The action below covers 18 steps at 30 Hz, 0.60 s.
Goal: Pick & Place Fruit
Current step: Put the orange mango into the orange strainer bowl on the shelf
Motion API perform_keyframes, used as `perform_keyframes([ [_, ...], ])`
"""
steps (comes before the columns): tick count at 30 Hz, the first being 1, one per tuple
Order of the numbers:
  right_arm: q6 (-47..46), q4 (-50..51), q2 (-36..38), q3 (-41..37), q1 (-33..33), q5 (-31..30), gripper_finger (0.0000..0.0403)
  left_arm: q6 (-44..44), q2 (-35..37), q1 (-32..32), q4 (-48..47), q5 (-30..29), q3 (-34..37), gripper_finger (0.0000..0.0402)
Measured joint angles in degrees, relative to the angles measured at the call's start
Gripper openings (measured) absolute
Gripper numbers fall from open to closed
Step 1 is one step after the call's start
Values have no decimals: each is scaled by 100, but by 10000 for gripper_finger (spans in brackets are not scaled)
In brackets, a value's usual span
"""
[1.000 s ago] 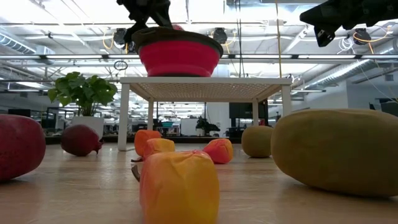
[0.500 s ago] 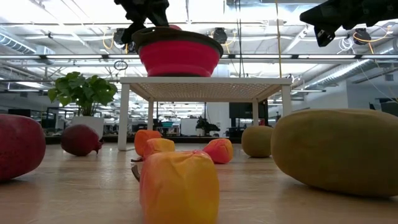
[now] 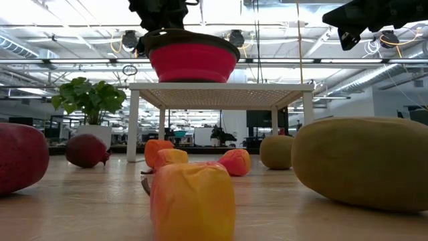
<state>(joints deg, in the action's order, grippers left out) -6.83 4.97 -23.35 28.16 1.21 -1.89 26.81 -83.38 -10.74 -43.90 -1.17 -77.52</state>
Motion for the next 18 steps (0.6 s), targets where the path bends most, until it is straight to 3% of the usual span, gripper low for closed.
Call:
perform_keyframes([
  [9, 0, -2, -2, 0, 0, 0, 0, -271, -37, -2, 43, 5, -2, 220],
  [18, 0, -2, 0, 0, 0, 0, 0, -555, -37, -4, 36, -37, -2, 276],
])
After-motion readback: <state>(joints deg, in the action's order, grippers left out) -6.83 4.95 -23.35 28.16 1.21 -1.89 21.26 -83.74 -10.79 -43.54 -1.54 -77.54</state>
